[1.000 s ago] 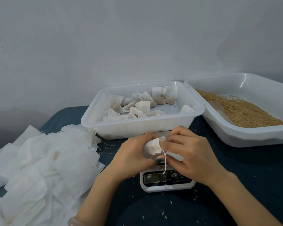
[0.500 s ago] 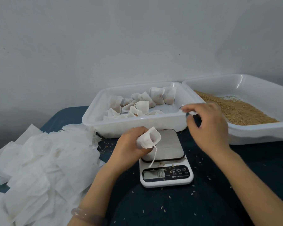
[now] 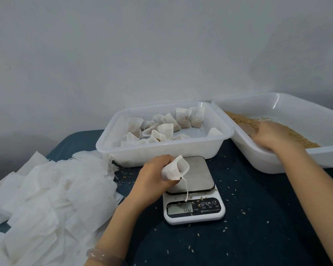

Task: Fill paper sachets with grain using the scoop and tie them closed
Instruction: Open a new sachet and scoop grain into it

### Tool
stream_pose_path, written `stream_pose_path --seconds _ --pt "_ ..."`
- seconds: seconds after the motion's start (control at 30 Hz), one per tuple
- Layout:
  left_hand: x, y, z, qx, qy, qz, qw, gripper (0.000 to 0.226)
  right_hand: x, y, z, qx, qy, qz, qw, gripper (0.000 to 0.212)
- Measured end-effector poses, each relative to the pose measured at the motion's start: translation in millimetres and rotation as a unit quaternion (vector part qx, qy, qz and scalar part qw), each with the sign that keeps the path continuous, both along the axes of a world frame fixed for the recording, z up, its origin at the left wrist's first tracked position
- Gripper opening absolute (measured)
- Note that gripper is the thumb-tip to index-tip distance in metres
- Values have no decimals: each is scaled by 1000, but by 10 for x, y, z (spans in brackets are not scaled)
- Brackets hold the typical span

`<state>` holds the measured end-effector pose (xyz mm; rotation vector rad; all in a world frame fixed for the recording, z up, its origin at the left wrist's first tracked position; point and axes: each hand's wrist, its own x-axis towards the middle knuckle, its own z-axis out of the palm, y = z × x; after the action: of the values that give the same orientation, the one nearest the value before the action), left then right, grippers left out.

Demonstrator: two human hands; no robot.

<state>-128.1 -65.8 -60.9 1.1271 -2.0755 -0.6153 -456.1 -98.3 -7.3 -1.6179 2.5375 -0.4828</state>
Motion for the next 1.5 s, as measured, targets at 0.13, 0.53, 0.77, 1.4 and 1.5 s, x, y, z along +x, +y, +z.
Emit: stream_pose_path --seconds 0.13,0.53,0.77,1.4,1.5 --pt "-5 0 -20 4 4 -3 1000 11 -50 3 8 55 29 -5 998 31" --pt "37 2 -68 4 11 -5 1000 14 -11 74 63 -18 71 -61 995 26" --pt "49 -1 -65 4 18 -4 1000 11 3 58 121 84 192 -84 974 24" --pt "48 16 -30 -3 60 -10 998 19 -236 3 17 -127 -237 -93 959 27" --pt "55 21 -34 0 60 -13 998 23 -242 32 2 -182 -267 -90 942 28"
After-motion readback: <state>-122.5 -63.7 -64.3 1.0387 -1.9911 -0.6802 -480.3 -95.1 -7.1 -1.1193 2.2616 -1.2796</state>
